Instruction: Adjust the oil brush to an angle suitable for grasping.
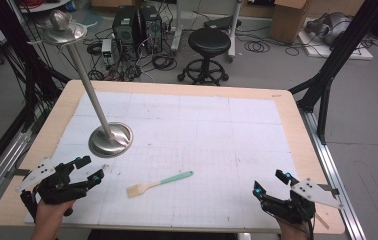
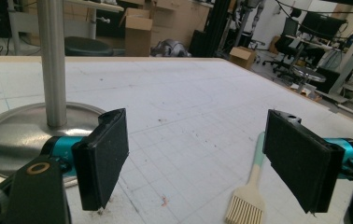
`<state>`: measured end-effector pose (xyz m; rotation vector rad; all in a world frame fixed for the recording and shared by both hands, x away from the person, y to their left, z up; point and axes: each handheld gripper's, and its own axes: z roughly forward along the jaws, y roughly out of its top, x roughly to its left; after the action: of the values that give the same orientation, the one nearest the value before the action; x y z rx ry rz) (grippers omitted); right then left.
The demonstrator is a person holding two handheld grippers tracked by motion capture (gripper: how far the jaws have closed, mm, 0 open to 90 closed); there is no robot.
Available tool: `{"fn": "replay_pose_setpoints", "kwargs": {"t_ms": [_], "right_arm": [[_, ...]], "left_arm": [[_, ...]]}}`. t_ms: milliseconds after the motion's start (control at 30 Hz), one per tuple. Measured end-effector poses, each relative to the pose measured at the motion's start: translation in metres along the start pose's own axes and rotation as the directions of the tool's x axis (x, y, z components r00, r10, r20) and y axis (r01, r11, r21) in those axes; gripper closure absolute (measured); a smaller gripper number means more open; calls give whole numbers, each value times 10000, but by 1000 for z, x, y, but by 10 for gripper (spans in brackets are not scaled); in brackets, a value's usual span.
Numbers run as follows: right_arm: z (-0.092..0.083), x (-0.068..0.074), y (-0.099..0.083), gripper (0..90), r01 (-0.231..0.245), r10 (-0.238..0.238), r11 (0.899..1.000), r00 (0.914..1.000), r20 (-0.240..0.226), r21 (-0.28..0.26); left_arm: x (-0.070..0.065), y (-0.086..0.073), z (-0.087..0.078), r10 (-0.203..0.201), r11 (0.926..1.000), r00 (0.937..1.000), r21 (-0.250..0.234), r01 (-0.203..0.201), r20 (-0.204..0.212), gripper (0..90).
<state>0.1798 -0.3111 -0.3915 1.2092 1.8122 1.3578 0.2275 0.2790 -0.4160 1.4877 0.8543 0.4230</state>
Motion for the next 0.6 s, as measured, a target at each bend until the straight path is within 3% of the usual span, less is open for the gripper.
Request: {"fn": "replay_pose_setpoints", "kwargs": {"t_ms": [67,233,600], "right_arm": [[-8,-2,-3,165,-138,140,9999,9998,166,-104],[-7,-3,-1,166,-69,77,9998,9991,413,-195],[-8,-7,-4,166,-292,300,9994,9982,524,-160]], "left_arm": [[0,0,0,17,10000,10000,51,-17,8,229],[0,-2,0,38,9999,10000,154,-38,4,228],[-1,-2,2,118,9996,9999,258,-117,-36,228]]}}
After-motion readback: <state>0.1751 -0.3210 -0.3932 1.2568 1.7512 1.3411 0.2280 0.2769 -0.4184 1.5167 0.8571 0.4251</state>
